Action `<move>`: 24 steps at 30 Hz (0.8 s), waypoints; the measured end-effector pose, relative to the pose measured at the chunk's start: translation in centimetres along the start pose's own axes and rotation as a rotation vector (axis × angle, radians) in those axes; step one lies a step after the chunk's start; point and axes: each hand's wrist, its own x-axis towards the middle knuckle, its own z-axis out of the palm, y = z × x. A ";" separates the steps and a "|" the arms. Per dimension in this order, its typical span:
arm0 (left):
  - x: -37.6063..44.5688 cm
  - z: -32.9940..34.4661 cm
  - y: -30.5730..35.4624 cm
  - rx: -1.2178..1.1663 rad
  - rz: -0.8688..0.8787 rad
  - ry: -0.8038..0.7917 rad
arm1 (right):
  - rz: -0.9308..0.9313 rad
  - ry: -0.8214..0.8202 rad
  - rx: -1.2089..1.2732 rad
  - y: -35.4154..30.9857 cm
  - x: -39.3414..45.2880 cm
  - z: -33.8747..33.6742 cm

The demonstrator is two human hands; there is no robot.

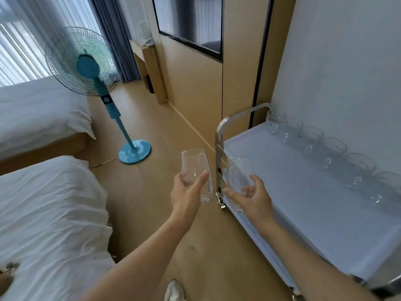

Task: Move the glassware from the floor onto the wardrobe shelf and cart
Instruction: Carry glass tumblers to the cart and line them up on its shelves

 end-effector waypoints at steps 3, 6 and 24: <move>4.7 -2.6 -0.2 0.009 -0.044 -0.080 | 0.077 0.050 -0.025 0.0 1.5 3.9; 9.3 -5.1 -0.5 -0.004 -0.091 -0.141 | 0.149 0.110 -0.048 -0.3 2.9 7.3; 20.7 -3.0 -4.3 0.102 -0.336 -0.400 | 0.424 0.263 -0.028 2.5 6.9 11.8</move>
